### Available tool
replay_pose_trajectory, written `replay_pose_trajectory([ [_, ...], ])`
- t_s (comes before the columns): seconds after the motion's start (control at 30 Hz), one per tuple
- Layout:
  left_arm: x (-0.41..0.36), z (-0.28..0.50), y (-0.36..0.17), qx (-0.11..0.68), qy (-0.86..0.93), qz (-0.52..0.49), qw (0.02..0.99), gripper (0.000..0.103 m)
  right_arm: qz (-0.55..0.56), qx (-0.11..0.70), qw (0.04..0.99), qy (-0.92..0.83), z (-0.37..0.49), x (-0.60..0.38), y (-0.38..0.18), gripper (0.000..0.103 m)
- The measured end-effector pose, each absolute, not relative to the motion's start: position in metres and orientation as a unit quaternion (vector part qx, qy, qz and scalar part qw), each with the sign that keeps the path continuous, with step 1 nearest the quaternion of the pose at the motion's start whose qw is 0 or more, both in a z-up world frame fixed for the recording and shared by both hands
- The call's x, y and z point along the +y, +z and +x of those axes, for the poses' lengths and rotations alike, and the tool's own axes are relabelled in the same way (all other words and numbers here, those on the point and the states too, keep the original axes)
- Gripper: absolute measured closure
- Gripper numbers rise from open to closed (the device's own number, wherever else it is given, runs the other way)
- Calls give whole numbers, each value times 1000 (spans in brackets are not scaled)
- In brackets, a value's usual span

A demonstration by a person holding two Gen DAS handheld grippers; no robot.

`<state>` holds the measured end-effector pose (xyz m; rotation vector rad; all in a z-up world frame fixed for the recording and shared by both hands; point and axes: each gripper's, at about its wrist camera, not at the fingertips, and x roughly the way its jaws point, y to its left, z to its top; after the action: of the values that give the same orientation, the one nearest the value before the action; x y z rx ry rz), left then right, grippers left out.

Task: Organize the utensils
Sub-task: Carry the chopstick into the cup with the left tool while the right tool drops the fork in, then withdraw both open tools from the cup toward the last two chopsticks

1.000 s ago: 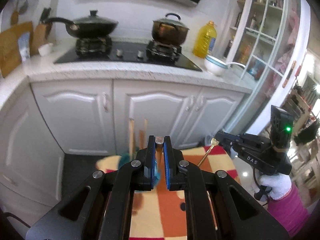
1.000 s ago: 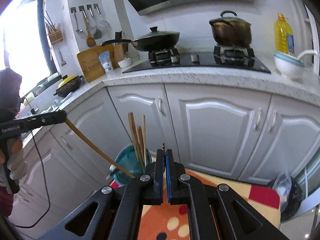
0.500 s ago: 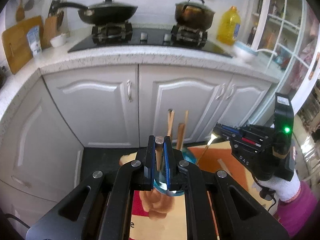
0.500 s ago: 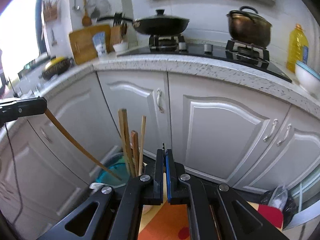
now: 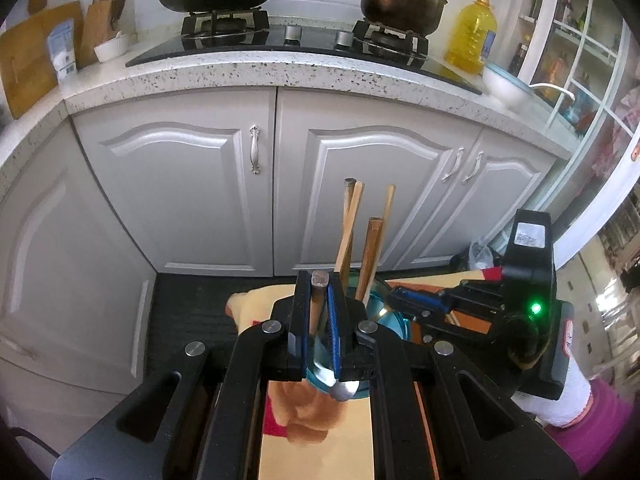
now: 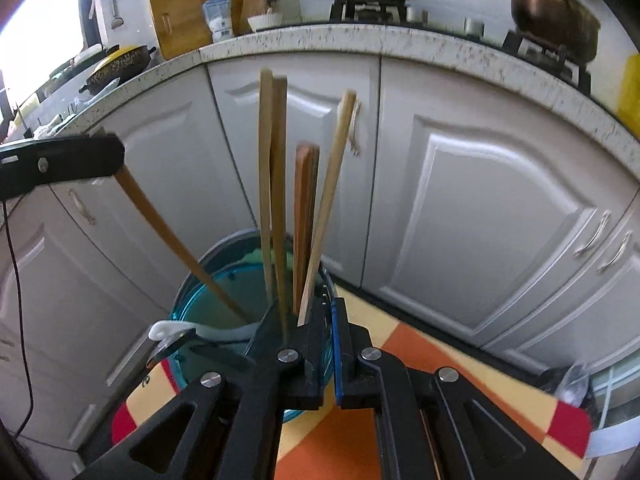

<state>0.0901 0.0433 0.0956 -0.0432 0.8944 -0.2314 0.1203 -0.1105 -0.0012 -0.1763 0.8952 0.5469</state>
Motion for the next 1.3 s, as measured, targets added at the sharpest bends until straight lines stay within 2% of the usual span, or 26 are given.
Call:
replay_pose_trajectory([
  [0.1,42,89,98,431,-112,-22,895,95,-50,431,858,273,120,-120,1,97],
  [0.17,44,88,100,429,-111,-29,896,91,-26,426,861,276,117,-132,7,84],
  [0.2,45,86,101,428,-111,-33,897,81,-19,423,863,276,115,-136,9,71],
  [0.23,45,86,103,426,-110,-37,897,76,-13,421,864,276,113,-141,12,69],
  [0.27,46,84,105,425,-111,-41,898,72,-11,420,864,276,111,-145,14,69],
  [0.43,41,71,115,414,-113,-39,902,71,3,423,867,264,97,-164,20,69],
  [0.67,28,48,126,389,-105,-34,914,60,13,422,872,250,72,-176,23,68],
  [1.07,-22,16,121,351,-93,5,932,60,36,408,886,215,36,-204,38,64],
  [1.3,-49,8,110,354,-107,11,929,60,40,394,898,192,18,-224,51,63],
])
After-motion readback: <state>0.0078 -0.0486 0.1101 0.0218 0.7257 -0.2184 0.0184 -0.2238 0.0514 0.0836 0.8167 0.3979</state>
